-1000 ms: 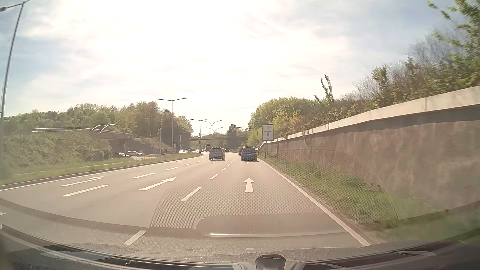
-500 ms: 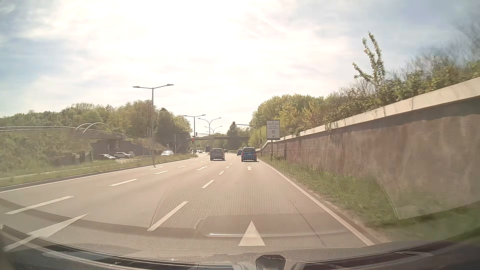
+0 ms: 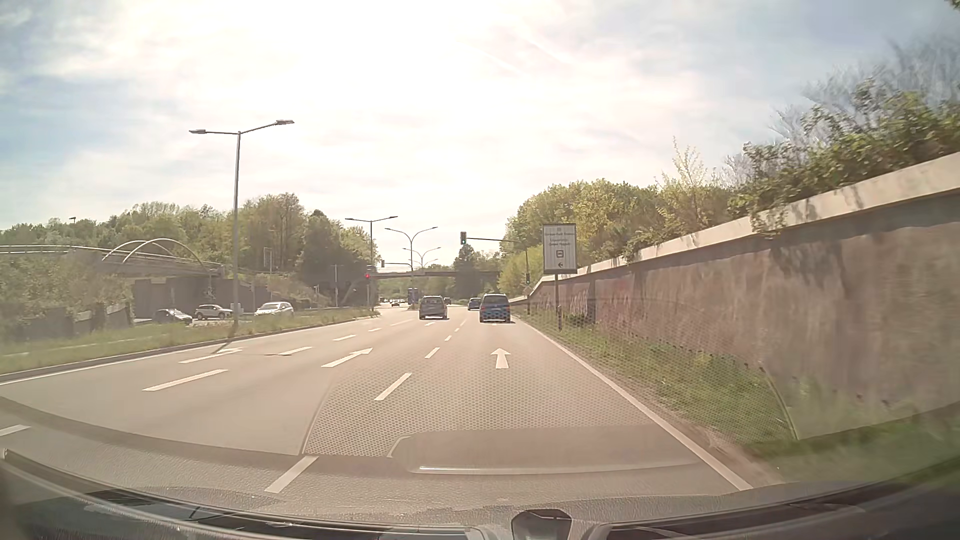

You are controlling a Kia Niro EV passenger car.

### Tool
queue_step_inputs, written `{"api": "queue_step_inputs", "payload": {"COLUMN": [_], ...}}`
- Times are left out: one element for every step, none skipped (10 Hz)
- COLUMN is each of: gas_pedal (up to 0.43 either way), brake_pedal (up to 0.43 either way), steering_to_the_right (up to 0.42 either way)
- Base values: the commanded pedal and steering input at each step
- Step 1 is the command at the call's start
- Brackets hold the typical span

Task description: Follow the waypoints while adhering to traffic rules and regulations

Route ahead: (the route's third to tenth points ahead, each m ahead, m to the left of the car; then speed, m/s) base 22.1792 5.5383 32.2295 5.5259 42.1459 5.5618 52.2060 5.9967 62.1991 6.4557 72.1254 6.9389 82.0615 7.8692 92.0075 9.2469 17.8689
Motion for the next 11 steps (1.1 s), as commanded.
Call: {"api": "queue_step_inputs", "payload": {"gas_pedal": [0.098, 0.098, 0.098, 0.098, 0.098, 0.098, 0.098, 0.098, 0.098, 0.098, 0.098], "brake_pedal": [0.000, 0.000, 0.000, 0.000, 0.000, 0.000, 0.000, 0.000, 0.000, 0.000, 0.000], "steering_to_the_right": [-0.002, -0.002, -0.003, -0.002, -0.003, -0.002, -0.003, -0.002, -0.003, -0.003, -0.003]}}
